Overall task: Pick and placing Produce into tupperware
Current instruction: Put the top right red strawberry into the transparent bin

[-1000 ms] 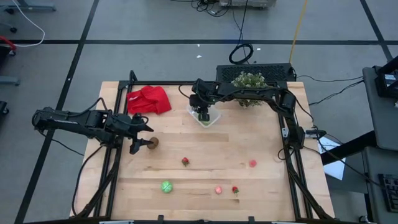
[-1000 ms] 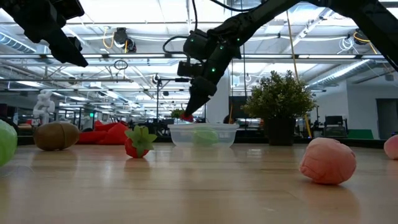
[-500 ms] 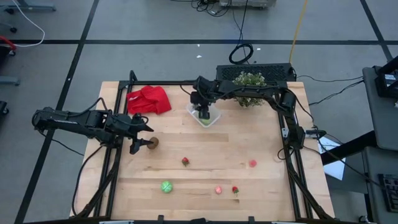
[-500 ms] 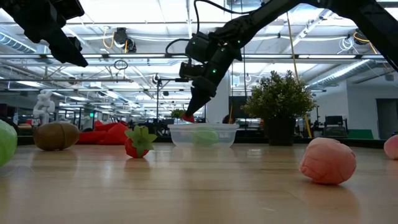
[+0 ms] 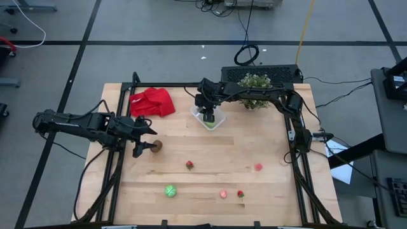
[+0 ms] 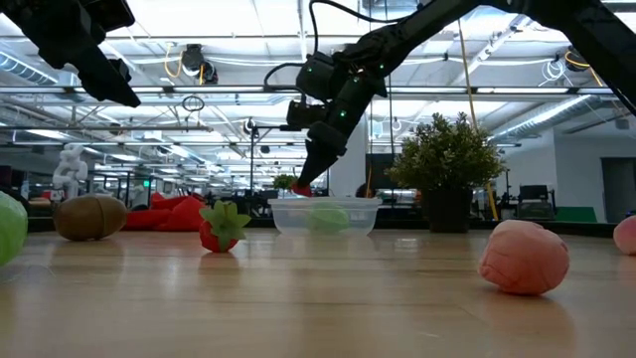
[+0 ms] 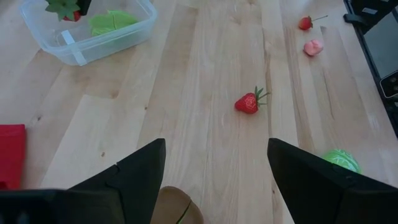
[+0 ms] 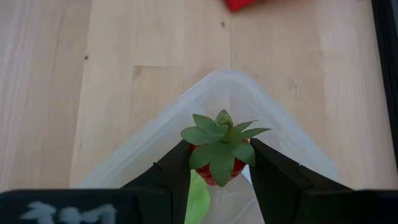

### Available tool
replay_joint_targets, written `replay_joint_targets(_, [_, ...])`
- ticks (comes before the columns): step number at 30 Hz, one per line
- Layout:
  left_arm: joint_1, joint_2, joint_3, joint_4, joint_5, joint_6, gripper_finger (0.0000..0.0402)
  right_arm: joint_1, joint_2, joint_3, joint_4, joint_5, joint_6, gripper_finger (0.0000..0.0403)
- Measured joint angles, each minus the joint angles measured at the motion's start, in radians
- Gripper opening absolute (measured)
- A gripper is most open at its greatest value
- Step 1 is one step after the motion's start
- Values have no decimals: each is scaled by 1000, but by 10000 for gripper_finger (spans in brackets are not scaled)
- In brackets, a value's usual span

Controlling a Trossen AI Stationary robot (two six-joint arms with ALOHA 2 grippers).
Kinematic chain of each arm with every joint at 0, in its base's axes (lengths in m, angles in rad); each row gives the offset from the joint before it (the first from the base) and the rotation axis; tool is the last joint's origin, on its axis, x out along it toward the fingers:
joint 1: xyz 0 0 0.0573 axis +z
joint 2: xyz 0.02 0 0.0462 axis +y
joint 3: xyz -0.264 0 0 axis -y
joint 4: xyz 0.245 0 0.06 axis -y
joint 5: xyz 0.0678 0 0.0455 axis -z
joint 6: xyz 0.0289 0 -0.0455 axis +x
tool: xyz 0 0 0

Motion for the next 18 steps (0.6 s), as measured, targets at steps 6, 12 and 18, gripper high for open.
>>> replay_joint_targets(6, [0, 0, 0, 0, 0, -6, 285, 0, 0, 0, -6, -3, 12, 133])
replay_joint_targets(12, [0, 0, 0, 0, 0, -7, 285, -2, 17, -3, -9, -23, 17, 133])
replay_joint_targets(18, [0, 0, 0, 0, 0, -8, 285, -2, 51, -3, 5, -23, 16, 133])
